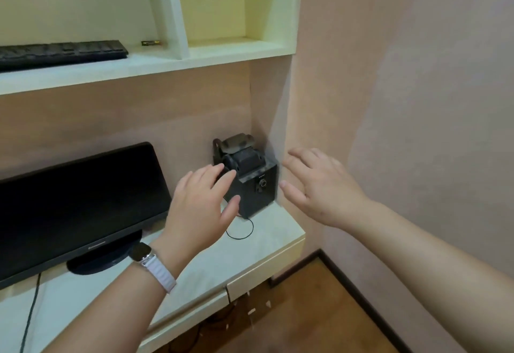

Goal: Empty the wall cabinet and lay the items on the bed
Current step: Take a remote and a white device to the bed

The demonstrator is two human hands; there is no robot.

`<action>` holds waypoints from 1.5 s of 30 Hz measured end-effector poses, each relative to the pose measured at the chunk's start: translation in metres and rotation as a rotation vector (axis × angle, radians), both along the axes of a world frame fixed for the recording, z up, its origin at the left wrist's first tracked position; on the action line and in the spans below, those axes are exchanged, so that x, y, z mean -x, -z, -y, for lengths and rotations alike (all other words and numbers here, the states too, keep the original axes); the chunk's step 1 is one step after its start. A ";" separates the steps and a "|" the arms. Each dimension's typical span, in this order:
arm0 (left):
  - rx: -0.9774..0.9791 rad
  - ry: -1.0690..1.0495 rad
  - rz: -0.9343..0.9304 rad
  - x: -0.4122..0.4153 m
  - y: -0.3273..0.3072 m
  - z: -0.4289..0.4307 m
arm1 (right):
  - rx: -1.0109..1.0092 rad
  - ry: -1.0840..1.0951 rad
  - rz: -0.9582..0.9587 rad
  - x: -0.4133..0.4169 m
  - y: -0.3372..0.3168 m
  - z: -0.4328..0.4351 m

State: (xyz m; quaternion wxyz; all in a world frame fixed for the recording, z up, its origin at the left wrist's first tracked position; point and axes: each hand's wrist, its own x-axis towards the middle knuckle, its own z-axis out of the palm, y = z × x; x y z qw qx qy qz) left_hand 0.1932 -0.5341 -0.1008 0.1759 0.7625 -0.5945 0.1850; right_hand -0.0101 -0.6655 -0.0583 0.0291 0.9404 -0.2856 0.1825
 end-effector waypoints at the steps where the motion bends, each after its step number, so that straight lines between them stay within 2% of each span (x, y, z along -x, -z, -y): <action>1: 0.021 0.008 0.001 -0.013 -0.002 0.010 | 0.009 0.004 0.013 -0.013 -0.002 0.008; 11: 0.161 0.045 0.076 -0.077 -0.044 0.083 | 0.097 -0.038 0.097 -0.086 -0.033 0.070; 21: 0.221 -0.023 0.161 -0.074 -0.095 0.139 | 0.214 -0.160 0.207 -0.103 -0.083 0.149; 35: 0.470 -0.216 0.362 -0.068 -0.244 0.205 | 0.523 -0.467 0.442 -0.137 -0.210 0.242; 40: 0.585 -0.194 0.375 -0.076 -0.301 0.208 | 0.511 -0.514 0.534 -0.150 -0.263 0.253; 45: 0.567 -0.128 0.357 -0.086 -0.367 0.211 | 0.436 -0.540 0.625 -0.156 -0.308 0.248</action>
